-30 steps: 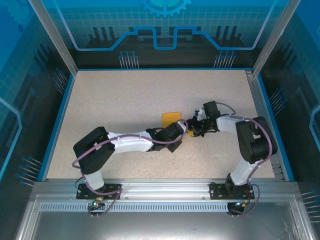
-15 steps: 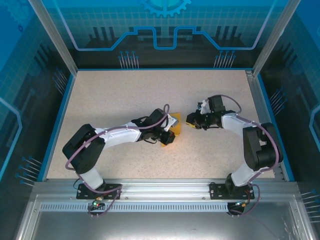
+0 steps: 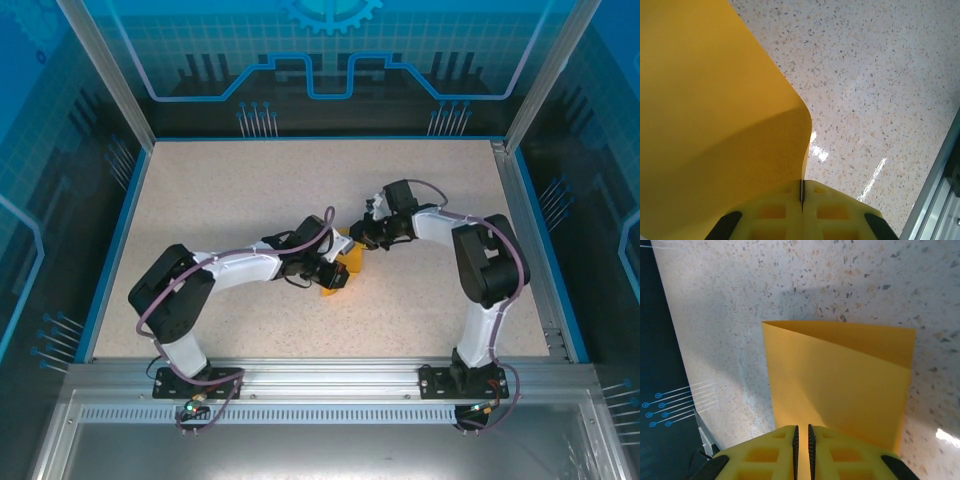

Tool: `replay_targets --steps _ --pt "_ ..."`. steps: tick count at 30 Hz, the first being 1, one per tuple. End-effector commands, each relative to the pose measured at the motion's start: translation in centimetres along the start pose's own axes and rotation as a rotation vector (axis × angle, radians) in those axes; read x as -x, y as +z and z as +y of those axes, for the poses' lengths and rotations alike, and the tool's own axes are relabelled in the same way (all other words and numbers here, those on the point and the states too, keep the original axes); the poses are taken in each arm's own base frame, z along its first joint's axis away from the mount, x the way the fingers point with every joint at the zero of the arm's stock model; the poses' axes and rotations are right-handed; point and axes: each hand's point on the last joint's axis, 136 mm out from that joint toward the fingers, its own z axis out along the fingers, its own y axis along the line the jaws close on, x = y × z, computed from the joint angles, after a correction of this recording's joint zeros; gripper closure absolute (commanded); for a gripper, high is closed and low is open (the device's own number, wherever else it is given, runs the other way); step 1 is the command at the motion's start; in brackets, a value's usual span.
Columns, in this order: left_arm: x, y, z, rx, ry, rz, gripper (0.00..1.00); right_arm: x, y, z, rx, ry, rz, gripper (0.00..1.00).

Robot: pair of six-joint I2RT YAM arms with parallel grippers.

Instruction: Fold a paper plane with a square sheet of paper (pick it up from the middle)

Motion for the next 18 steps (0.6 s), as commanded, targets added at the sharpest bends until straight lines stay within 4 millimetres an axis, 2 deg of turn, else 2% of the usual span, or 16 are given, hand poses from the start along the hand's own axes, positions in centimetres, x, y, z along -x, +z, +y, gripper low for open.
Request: replay_targets --steps 1,12,18 --pt "-0.6 0.4 0.3 -0.018 -0.042 0.037 1.0 -0.8 1.3 -0.2 -0.03 -0.009 0.058 0.84" --pt "-0.4 0.4 2.2 -0.05 -0.15 0.045 0.96 -2.2 3.2 -4.2 -0.196 -0.035 0.124 0.85" --pt "-0.3 0.6 3.6 -0.045 -0.188 0.072 0.94 -2.5 3.3 -5.2 -0.246 -0.055 0.138 0.86"
